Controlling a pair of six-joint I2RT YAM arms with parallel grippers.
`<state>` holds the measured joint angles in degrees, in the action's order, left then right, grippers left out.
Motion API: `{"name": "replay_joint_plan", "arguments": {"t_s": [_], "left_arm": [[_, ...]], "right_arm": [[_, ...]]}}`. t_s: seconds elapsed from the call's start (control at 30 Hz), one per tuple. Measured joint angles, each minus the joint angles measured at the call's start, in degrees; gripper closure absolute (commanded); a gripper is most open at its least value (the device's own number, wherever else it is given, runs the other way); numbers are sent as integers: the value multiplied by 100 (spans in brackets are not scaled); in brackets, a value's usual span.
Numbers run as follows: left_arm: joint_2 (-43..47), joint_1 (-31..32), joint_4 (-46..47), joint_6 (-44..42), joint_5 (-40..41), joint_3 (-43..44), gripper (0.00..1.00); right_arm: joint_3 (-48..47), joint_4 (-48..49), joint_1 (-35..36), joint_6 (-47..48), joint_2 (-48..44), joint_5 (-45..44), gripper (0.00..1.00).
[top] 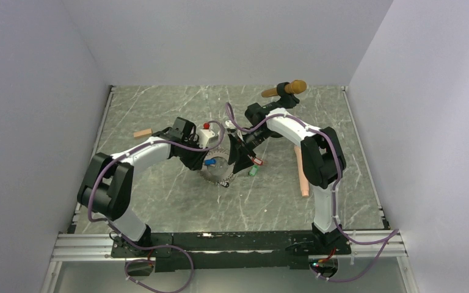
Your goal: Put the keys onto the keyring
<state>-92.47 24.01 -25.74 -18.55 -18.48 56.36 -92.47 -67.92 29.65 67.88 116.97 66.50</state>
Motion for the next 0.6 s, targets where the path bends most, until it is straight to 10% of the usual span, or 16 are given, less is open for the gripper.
{"name": "replay_joint_plan", "arguments": {"t_s": [0.6], "left_arm": [[258, -310, 326, 656, 1084, 15, 59]], "right_arm": [[186, 354, -37, -374, -544, -236, 42]]}}
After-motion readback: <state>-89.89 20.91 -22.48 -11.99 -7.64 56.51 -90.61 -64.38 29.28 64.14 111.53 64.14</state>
